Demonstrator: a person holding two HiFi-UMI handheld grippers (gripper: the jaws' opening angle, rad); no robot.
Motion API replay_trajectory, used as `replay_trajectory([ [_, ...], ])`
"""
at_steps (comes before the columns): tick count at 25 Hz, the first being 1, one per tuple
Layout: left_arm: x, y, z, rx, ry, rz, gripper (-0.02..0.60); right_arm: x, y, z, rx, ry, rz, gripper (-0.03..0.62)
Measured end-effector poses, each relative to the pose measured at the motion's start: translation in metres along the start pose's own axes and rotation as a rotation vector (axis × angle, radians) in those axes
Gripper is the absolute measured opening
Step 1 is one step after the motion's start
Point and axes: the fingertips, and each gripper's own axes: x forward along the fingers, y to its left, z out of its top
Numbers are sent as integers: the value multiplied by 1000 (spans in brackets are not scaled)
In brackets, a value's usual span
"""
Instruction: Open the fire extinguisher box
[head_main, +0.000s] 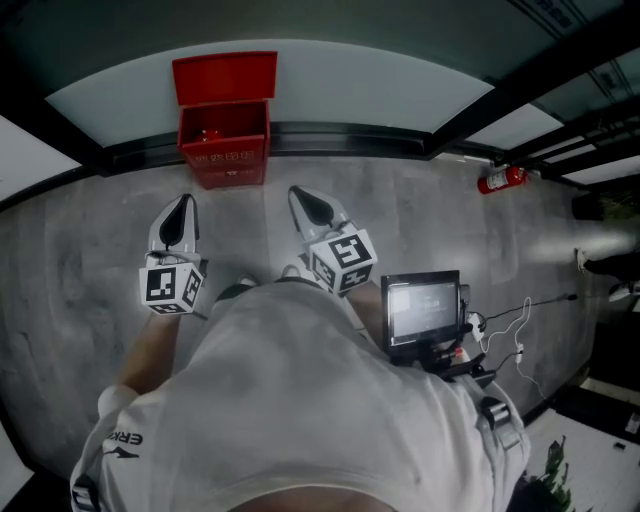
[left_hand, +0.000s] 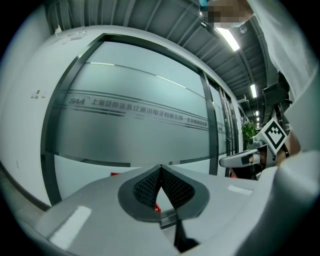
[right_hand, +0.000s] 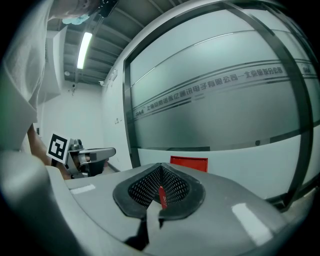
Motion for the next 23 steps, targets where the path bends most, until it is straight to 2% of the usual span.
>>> replay_trajectory([
  [23, 4, -1, 9, -2, -10, -5, 3, 5, -3, 6, -4, 2, -4, 11],
])
